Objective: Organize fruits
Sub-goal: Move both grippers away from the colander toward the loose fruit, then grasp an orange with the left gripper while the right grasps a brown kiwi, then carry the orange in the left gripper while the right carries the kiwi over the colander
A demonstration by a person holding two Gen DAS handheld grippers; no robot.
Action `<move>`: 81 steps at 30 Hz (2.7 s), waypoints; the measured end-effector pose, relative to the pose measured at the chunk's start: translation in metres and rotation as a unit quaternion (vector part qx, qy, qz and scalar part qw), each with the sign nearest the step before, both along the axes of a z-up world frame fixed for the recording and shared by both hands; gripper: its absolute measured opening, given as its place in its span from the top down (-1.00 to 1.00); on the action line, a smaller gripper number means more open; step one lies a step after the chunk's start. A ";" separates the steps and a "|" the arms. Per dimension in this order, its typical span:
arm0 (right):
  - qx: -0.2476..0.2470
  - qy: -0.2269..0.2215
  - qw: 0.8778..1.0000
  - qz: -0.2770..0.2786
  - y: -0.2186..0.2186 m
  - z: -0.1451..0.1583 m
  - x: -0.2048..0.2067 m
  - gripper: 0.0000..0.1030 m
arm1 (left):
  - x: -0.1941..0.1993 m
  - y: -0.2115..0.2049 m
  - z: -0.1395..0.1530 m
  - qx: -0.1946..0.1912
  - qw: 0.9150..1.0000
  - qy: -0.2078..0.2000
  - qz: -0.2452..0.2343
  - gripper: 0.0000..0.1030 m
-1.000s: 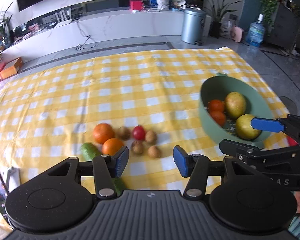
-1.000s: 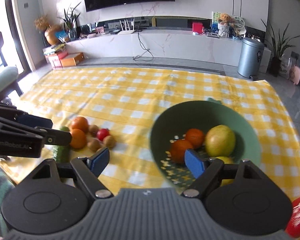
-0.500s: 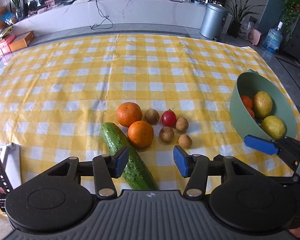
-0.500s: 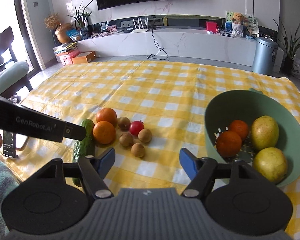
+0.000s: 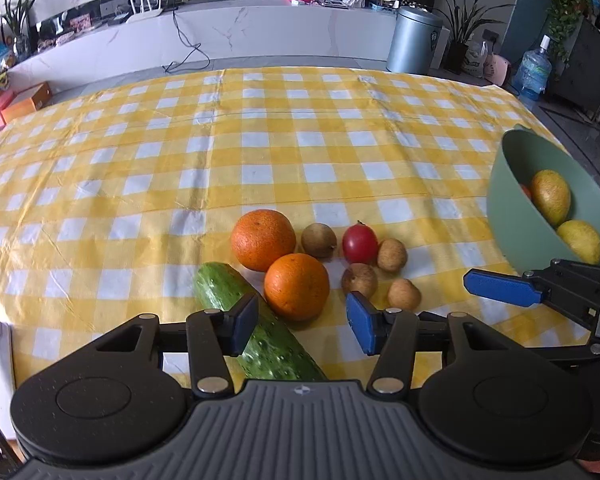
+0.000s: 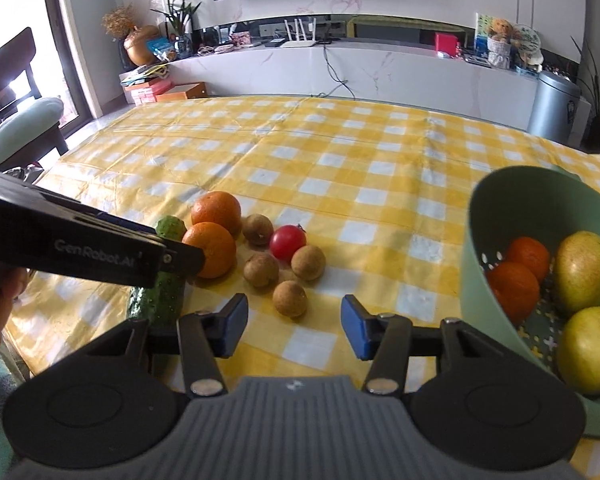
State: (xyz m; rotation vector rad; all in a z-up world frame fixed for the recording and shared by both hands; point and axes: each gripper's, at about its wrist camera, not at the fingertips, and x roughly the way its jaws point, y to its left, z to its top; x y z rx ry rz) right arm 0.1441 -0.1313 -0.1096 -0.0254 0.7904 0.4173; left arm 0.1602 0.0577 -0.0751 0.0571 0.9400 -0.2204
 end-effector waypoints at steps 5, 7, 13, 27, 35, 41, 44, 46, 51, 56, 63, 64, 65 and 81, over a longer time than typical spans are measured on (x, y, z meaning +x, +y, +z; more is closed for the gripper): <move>0.001 -0.002 1.000 0.010 0.007 -0.008 0.007 0.09 | 0.000 -0.013 -0.003 0.034 0.998 -0.037 -0.028 -0.18; 0.003 0.000 1.000 0.010 0.008 -0.010 0.010 0.19 | 0.001 -0.018 -0.007 0.042 0.997 -0.041 -0.040 -0.18; -0.003 0.007 1.000 0.007 0.012 -0.021 0.020 0.27 | 0.005 -0.022 -0.016 0.062 0.996 -0.045 -0.042 -0.17; -0.018 0.012 1.000 0.014 0.018 -0.032 0.025 0.61 | 0.007 -0.025 -0.026 0.082 0.994 -0.049 -0.053 0.04; -0.030 0.008 0.999 -0.005 0.011 -0.026 0.021 0.61 | 0.001 -0.023 -0.019 0.051 0.996 -0.044 -0.059 0.06; -0.034 0.030 0.999 -0.030 -0.002 -0.025 0.020 0.61 | -0.002 -0.023 -0.018 0.026 0.997 -0.023 -0.074 0.06; -0.030 0.040 0.998 -0.036 -0.005 -0.027 0.022 0.61 | -0.001 -0.026 -0.022 0.040 0.996 -0.018 -0.075 0.06; -0.033 0.040 0.998 -0.034 -0.003 -0.028 0.023 0.61 | -0.001 -0.026 -0.022 0.041 0.996 -0.018 -0.077 0.06; -0.040 0.037 0.998 -0.030 0.000 -0.028 0.022 0.60 | -0.001 -0.030 -0.026 0.051 0.994 -0.018 -0.090 0.04; -0.040 0.037 0.998 -0.030 0.000 -0.028 0.022 0.60 | 0.000 -0.033 -0.030 0.067 0.993 -0.019 -0.091 0.02; -0.040 0.037 0.998 -0.030 0.000 -0.028 0.023 0.61 | -0.001 -0.033 -0.029 0.065 0.994 -0.021 -0.085 0.04; -0.039 0.036 0.998 -0.031 0.000 -0.028 0.022 0.61 | -0.002 -0.034 -0.028 0.065 0.994 -0.022 -0.084 0.04; -0.038 0.035 0.998 -0.031 0.000 -0.028 0.022 0.61 | -0.003 -0.034 -0.027 0.064 0.994 -0.024 -0.083 0.04; -0.055 0.001 0.998 -0.019 -0.004 -0.004 -0.001 0.61 | -0.019 -0.034 0.000 0.014 0.999 -0.010 -0.027 0.04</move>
